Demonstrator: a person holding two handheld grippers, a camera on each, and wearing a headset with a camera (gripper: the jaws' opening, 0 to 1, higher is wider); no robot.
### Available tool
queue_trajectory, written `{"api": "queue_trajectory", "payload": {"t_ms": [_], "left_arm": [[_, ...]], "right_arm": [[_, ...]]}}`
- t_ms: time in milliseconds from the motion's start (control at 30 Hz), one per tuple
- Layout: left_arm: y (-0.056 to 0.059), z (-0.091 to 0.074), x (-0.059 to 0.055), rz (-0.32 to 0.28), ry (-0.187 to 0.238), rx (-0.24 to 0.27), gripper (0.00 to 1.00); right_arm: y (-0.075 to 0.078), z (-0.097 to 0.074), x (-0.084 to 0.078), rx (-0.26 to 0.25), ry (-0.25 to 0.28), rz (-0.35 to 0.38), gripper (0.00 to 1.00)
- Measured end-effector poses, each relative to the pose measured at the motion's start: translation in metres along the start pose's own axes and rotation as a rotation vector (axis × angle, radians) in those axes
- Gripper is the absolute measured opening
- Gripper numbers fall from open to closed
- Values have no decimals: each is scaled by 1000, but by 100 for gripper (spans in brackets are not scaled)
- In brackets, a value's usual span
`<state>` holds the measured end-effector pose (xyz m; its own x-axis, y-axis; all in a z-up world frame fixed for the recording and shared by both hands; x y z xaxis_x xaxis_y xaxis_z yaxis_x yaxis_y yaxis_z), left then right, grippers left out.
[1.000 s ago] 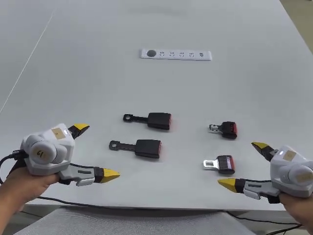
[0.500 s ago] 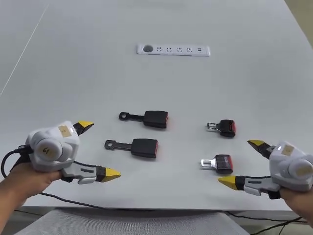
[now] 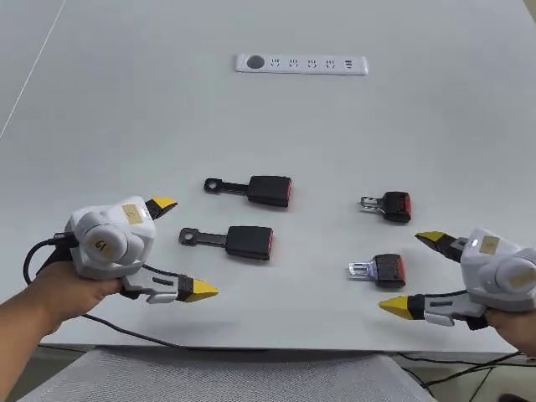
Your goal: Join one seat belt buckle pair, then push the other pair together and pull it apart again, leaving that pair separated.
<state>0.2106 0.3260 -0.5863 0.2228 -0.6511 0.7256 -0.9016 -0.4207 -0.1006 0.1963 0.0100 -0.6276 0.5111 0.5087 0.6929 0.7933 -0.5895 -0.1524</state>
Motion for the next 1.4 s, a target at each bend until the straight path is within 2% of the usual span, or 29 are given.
{"api": "queue_trajectory", "payload": {"t_ms": [267,433,567,733,767,800,967,1167,1233,1267,1300,1400], "left_arm": [[-2,17,1,69,-41,-57,95],[-4,28,6,99,-43,-95,91],[-3,40,3,139,-68,-124,89],[-1,59,0,159,-82,-167,86],[0,62,0,169,-80,-179,86],[0,65,0,175,-80,-188,85],[0,79,-2,195,-92,-231,80],[0,87,-6,246,-109,-269,74],[2,89,-10,273,-132,-284,71],[3,94,-4,291,-74,-292,71],[3,94,-7,276,-101,-289,69],[5,92,-5,295,-88,-307,63]], "right_arm": [[2,4,1,47,-45,-26,79],[1,7,-2,89,-78,-46,74],[1,10,-5,116,-107,-51,70],[0,12,-7,155,-132,-71,68],[1,13,-6,164,-126,-99,68],[2,13,-8,163,-134,-85,67],[8,16,-4,189,-133,-98,58],[3,19,-6,248,-167,-139,42],[3,20,-6,248,-173,-162,40],[3,21,-5,251,-172,-158,40],[4,21,-4,252,-172,-157,39],[5,23,-4,250,-169,-167,37]]}}
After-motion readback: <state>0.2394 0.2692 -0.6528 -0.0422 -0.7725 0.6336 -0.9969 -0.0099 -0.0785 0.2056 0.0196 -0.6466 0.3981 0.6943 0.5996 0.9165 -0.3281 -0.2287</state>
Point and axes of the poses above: the centre of the closed fingertips' face, and the gripper's own axes: z roughly forward along the fingers, y roughly to its right, x roughly out of its top, the point moved 3 cm from there along -z, roughly backward along the fingers, and after that the axes turned 8 degrees about z, right-handed, at the moved point
